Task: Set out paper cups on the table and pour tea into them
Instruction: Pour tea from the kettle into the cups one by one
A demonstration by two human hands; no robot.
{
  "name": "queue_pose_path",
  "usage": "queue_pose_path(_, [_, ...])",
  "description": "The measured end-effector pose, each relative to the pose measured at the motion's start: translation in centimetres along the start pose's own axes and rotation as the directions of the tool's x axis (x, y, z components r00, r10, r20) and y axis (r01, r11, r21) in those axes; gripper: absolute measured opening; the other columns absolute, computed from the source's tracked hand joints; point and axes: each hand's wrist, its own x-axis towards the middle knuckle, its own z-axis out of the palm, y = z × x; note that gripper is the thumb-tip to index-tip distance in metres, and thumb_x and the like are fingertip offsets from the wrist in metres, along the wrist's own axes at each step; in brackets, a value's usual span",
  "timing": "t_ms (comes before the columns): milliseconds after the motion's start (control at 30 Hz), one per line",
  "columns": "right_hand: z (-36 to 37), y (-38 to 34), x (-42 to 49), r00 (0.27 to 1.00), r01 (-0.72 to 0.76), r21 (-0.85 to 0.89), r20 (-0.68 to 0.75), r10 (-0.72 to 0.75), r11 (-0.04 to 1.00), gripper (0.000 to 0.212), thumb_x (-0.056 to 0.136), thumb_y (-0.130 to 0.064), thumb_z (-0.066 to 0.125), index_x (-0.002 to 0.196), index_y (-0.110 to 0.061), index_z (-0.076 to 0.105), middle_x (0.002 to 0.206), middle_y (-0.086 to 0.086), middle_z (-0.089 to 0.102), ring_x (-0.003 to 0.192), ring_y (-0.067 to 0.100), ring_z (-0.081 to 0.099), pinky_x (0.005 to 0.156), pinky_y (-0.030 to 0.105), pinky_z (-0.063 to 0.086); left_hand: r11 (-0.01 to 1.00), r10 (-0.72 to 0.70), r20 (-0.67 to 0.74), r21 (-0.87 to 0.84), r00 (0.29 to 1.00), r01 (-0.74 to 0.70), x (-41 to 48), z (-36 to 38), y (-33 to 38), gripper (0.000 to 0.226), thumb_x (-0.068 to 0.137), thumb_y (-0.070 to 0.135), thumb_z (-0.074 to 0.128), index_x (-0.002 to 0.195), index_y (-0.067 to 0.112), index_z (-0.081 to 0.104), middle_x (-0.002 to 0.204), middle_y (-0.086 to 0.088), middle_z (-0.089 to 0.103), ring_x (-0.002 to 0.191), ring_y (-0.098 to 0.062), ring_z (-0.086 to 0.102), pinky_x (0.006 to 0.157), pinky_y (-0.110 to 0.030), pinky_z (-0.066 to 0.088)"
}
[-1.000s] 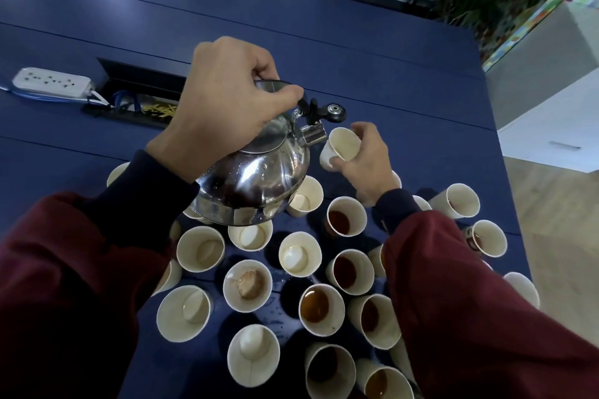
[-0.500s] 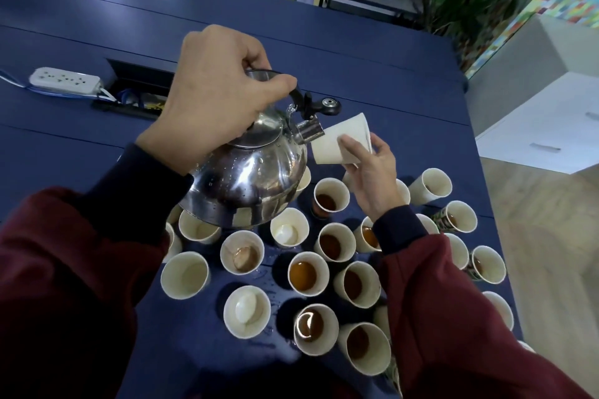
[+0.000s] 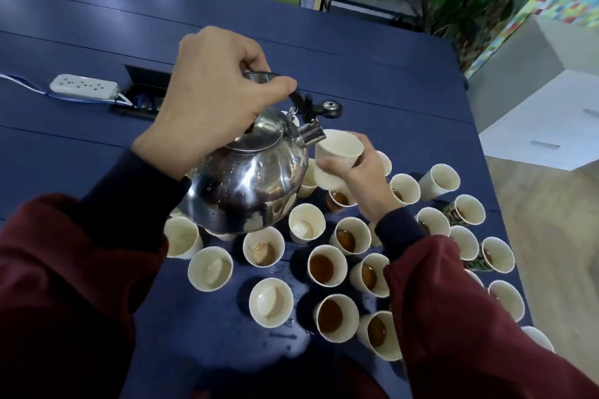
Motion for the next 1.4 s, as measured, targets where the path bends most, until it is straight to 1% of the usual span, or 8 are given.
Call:
queue_pose_path(100, [1.9,0.4,-0.8,0.995,0.096,-0.212,0.057,-0.085,0.973,0.061,0.071,-0.024,0.087,0.119,-0.025,0.052,0.113,-0.002,0.068,0.105,0.018,0.066,0.093,0.046,0.055,1.000,0.017,0.045,0.010,0.999,-0.017,0.2,-1.0,-0.7,0.031,0.080,0.037,0.077,0.066,0.011,0.068,0.057,0.000,0.065,0.050,-0.011,0.053,0.053,-0.017,0.039])
queue_pose_path(200, [4.2,0.1,-1.2,0.991,0.130,-0.242,0.044,-0.123,0.962,0.059,0.068,-0.029,0.084,0.115,-0.030,0.048,0.107,-0.006,0.070,0.097,0.018,0.068,0.089,0.051,0.055,0.998,0.042,0.110,0.032,0.993,-0.046,0.6,-2.0,-1.7,0.029,0.078,0.036,0.077,0.065,0.012,0.068,0.056,-0.003,0.063,0.053,-0.015,0.054,0.053,-0.014,0.038])
queue_pose_path(333, [6.8,-0.1,-1.9,0.990,0.140,-0.210,0.026,-0.137,0.968,0.064,0.069,-0.029,0.085,0.118,-0.032,0.044,0.107,-0.009,0.071,0.097,0.013,0.069,0.086,0.050,0.057,0.995,0.070,0.167,0.065,0.983,-0.082,1.3,-2.7,-3.1,0.027,0.079,0.035,0.076,0.065,0.012,0.068,0.056,-0.007,0.059,0.054,-0.013,0.046,0.052,-0.015,0.035])
queue_pose_path(533, [8.0,-0.2,-2.1,0.989,0.144,-0.266,0.007,-0.147,0.953,0.064,0.074,-0.018,0.088,0.124,-0.028,0.049,0.113,-0.011,0.069,0.103,0.005,0.065,0.087,0.026,0.054,0.989,0.071,0.209,0.115,0.975,-0.097,1.7,-2.8,-3.9,0.026,0.079,0.029,0.072,0.060,0.011,0.065,0.051,-0.007,0.053,0.050,-0.016,0.041,0.049,-0.016,0.035])
queue_pose_path(700, [8.2,-0.4,-1.9,0.989,0.149,-0.280,0.027,-0.147,0.948,0.058,0.075,-0.018,0.088,0.119,-0.028,0.052,0.109,-0.009,0.070,0.099,0.007,0.066,0.087,0.032,0.055,0.980,0.083,0.197,0.165,0.977,-0.116,1.8,-2.1,-4.0,0.024,0.076,0.027,0.068,0.059,0.011,0.063,0.051,-0.007,0.052,0.053,-0.017,0.041,0.059,-0.036,0.049])
queue_pose_path(867, [8.0,0.1,-1.5,0.991,0.135,-0.276,0.037,-0.129,0.952,0.059,0.074,-0.018,0.088,0.119,-0.027,0.051,0.107,-0.007,0.072,0.098,0.010,0.069,0.088,0.041,0.056,0.979,0.078,0.200,0.170,0.977,-0.113,2.0,-1.6,-4.0,0.025,0.075,0.030,0.071,0.059,0.012,0.063,0.050,-0.001,0.049,0.055,-0.015,0.040,0.060,-0.036,0.048])
queue_pose_path(967, [7.9,0.2,-1.5,0.990,0.139,-0.282,0.043,-0.132,0.949,0.062,0.074,-0.018,0.088,0.122,-0.025,0.051,0.109,-0.007,0.071,0.100,0.008,0.068,0.089,0.040,0.056,0.973,0.086,0.208,0.192,0.974,-0.127,2.2,-1.2,-3.9,0.027,0.076,0.035,0.074,0.061,0.013,0.065,0.054,0.000,0.054,0.060,-0.018,0.043,0.067,-0.039,0.050])
queue_pose_path(1400, [7.6,0.5,-1.1,0.991,0.132,-0.230,0.030,-0.128,0.964,0.060,0.073,-0.017,0.089,0.120,-0.025,0.052,0.102,-0.010,0.071,0.094,0.008,0.068,0.086,0.034,0.057,0.972,0.103,0.175,0.192,0.979,-0.137,2.4,-0.9,-3.4,0.028,0.078,0.034,0.073,0.059,0.014,0.063,0.051,0.003,0.050,0.053,-0.011,0.042,0.062,-0.032,0.044])
